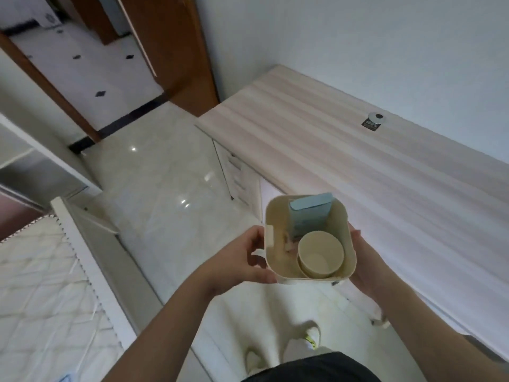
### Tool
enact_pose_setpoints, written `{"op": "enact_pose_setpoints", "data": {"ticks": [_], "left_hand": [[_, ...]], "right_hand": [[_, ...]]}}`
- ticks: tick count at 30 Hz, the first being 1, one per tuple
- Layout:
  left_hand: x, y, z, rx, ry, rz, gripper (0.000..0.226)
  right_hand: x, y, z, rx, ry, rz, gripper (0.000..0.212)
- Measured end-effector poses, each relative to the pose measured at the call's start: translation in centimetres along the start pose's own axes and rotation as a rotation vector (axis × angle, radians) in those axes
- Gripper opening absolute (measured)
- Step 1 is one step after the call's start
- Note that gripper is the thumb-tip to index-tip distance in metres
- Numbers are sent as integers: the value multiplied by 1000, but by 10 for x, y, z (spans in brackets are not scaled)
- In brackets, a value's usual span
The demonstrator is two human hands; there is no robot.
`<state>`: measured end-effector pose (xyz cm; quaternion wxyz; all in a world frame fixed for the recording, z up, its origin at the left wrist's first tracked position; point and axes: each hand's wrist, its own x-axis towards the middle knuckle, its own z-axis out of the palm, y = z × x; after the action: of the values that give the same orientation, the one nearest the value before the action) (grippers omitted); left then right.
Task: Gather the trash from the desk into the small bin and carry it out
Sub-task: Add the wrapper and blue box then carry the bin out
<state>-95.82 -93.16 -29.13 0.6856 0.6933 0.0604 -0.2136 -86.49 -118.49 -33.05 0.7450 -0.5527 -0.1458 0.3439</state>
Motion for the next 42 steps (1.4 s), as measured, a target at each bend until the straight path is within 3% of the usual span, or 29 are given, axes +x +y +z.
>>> {"op": "enact_pose_setpoints", "data": {"ticks": [4, 8, 16, 20, 24, 31, 37, 42], "left_hand": [[-43, -19, -26, 16, 143, 37, 75], [-76, -30, -48, -40, 313, 94, 61], [-108, -52, -94, -173, 546, 198, 59], [-93, -52, -122, -188, 606, 209, 49], [-57, -37, -147, -160, 702, 217, 43], [-8, 4, -187, -92, 950, 223, 22], [-1, 8, -224, -124, 1079, 241, 40], [2, -1, -281, -143, 1105, 212, 29]], "right_hand": [[20, 14, 42, -51, -58, 66, 78], [44, 27, 73, -52, -59, 151, 94], [88, 27, 129, -205, -162, 177, 81], [126, 24, 136, -204, -180, 179, 59], [175, 10, 133, -200, -200, 177, 75], [268, -19, 129, -146, -203, 181, 59], [324, -22, 158, -128, -293, 177, 75], [380, -17, 189, -165, -318, 167, 76]]}}
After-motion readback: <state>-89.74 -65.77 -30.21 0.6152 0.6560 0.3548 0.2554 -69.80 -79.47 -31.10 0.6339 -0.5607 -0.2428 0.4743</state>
